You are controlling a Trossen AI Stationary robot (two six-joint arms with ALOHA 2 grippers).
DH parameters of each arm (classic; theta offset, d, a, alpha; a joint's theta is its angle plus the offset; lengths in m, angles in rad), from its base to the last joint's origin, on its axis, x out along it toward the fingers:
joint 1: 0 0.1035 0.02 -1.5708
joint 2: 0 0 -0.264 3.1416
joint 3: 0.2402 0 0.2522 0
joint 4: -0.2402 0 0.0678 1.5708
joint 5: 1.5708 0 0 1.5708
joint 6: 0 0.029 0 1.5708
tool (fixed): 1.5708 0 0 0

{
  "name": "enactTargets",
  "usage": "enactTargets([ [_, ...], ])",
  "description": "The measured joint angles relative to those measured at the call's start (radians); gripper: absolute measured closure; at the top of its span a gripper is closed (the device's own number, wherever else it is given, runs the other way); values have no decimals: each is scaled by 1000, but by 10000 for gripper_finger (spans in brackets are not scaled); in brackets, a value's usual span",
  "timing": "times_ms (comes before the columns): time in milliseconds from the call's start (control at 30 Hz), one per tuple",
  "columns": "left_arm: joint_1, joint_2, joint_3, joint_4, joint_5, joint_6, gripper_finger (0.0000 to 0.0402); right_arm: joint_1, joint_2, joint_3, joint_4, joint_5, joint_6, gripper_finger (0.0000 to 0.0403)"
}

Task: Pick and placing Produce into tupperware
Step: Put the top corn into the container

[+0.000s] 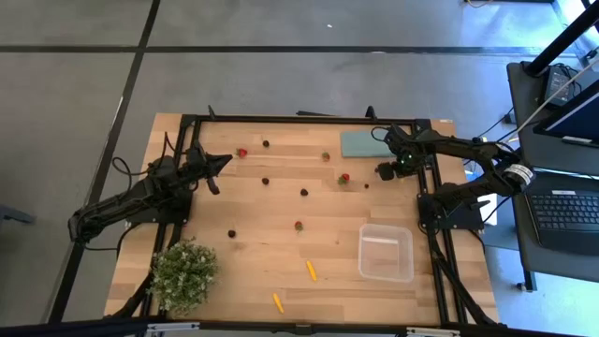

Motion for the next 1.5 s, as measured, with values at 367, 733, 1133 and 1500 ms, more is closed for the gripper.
enactTargets([
  [367, 0, 0, 0, 0, 0, 0, 401, 264, -231, 183, -132, -199, -47, 390],
  [733, 0, 0, 0, 0, 0, 0, 401, 764, -376, 305, -148, -209, 244, 390],
  [1133, 0, 0, 0, 0, 0, -1, 401, 1248, -230, 271, -151, -75, 508, 391],
  [1500, 0, 0, 0, 0, 0, -1, 401, 1400, 52, 271, -79, -13, 500, 386],
])
